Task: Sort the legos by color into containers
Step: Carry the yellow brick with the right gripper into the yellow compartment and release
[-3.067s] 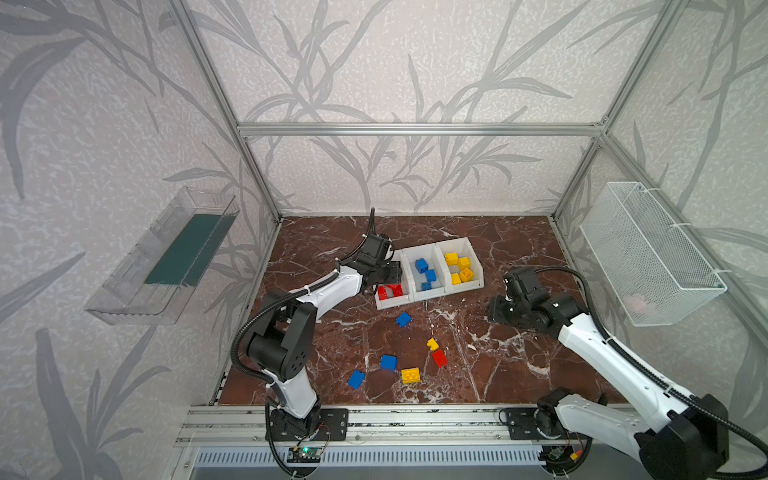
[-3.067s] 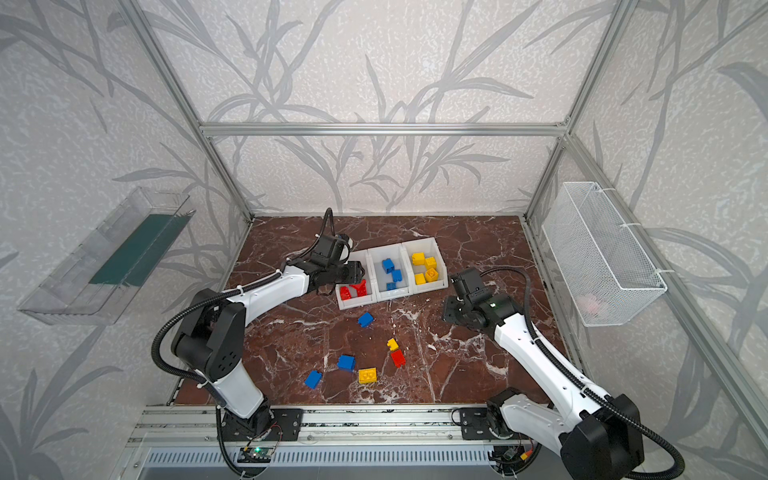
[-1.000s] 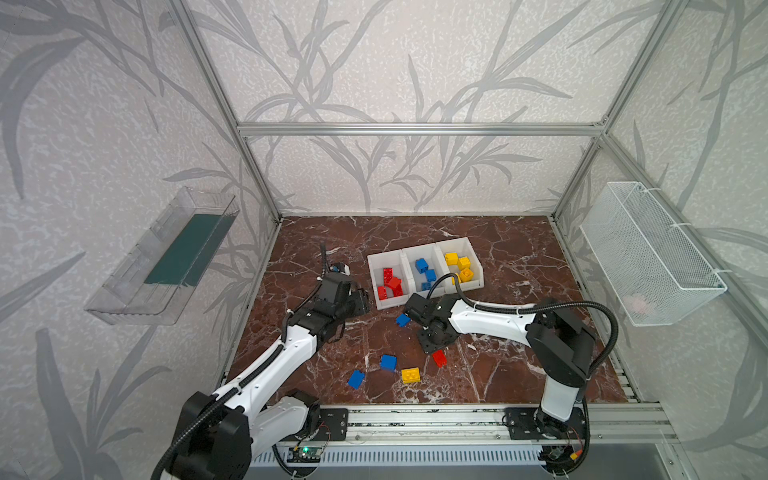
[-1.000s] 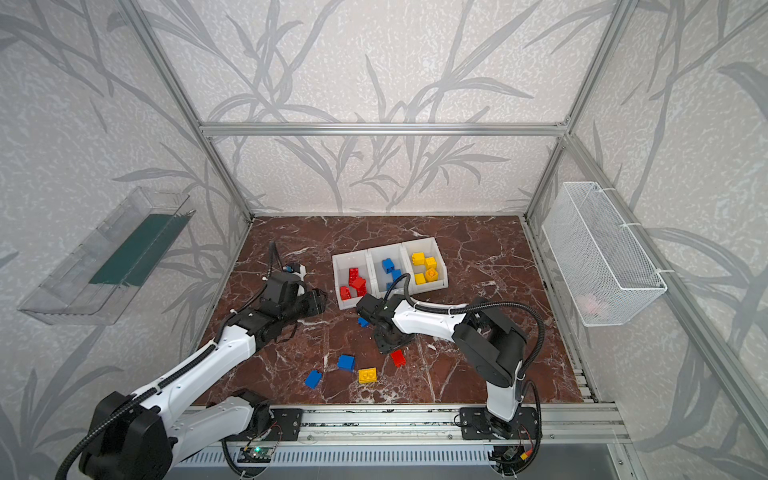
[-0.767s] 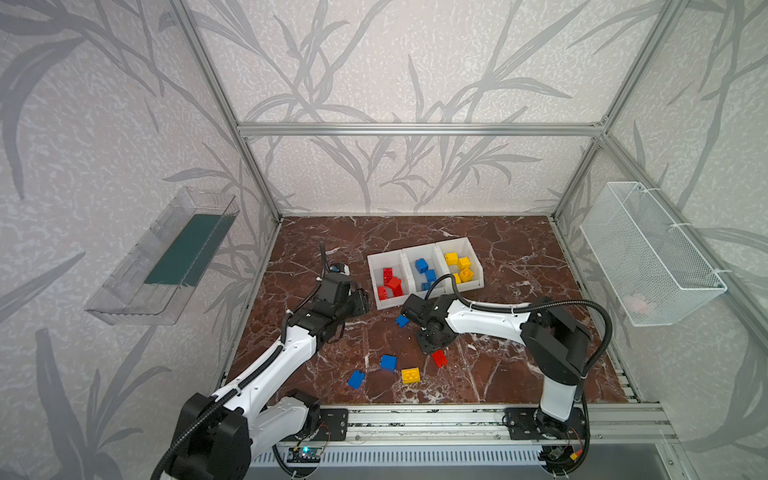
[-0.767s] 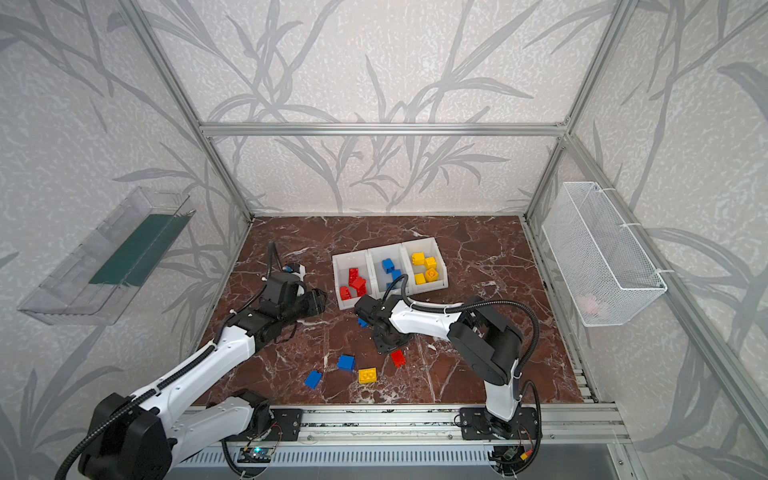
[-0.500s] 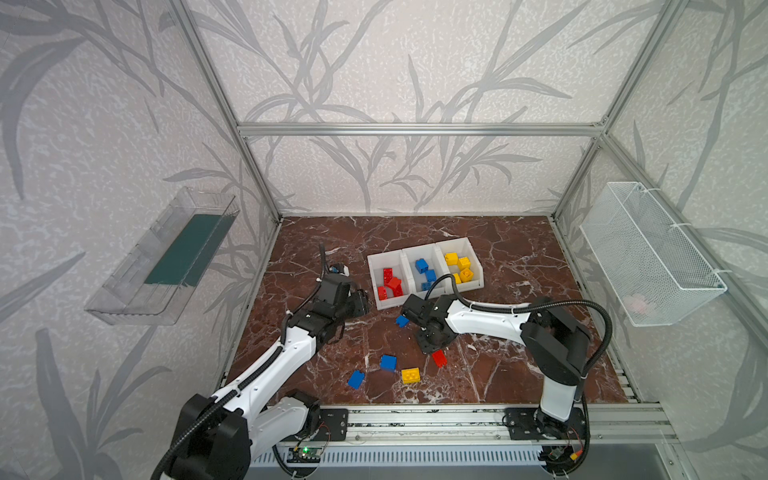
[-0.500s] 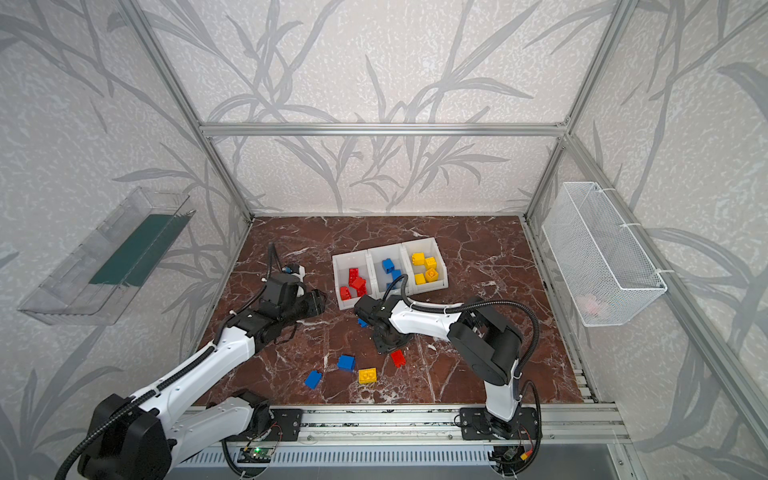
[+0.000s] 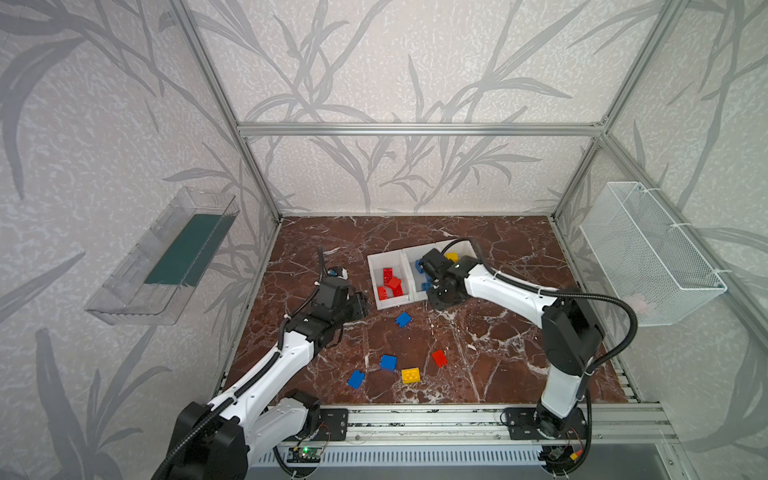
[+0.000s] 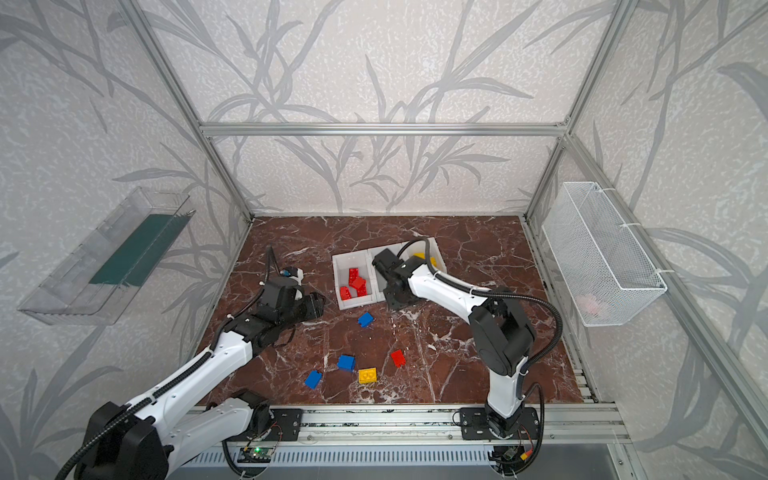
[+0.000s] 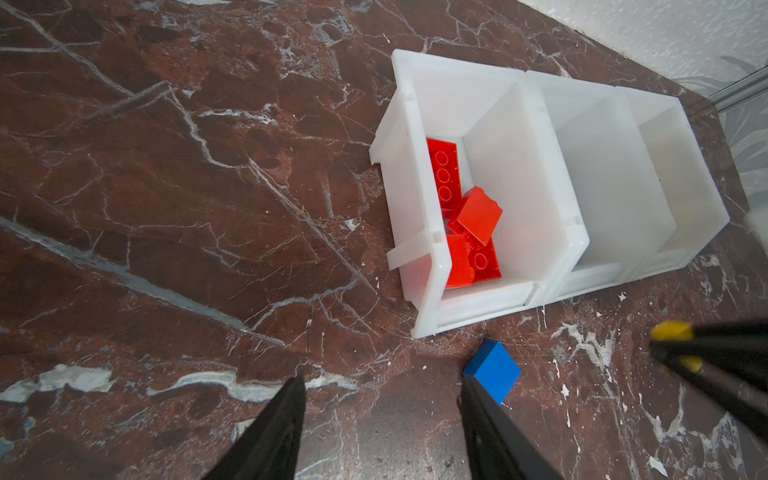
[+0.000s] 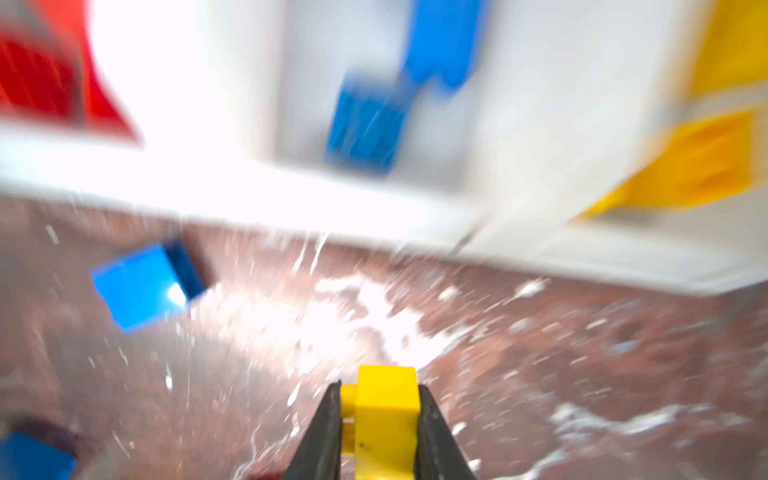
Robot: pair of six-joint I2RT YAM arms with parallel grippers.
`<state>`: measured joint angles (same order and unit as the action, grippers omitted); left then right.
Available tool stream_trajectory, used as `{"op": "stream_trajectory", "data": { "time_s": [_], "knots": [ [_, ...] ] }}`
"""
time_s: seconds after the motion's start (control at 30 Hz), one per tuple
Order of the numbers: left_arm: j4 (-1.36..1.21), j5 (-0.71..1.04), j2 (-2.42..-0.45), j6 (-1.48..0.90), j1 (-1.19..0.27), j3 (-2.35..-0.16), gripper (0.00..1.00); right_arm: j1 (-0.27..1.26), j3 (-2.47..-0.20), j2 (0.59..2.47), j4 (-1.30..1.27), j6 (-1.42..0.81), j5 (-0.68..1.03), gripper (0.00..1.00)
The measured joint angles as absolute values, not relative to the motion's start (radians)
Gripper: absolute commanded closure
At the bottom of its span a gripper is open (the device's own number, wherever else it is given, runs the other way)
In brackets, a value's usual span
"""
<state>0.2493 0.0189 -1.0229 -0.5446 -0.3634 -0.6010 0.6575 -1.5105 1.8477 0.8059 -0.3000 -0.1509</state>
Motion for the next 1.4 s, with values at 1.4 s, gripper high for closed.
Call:
{"op": "stream_trajectory", "data": {
  "time_s": [1.4],
  "knots": [
    [0.277, 0.03, -0.958, -0.572, -0.363, -0.56, 0.38, 0.412, -1.764, 2.025, 0.877, -0.242, -0.067, 0.45]
  ]
}}
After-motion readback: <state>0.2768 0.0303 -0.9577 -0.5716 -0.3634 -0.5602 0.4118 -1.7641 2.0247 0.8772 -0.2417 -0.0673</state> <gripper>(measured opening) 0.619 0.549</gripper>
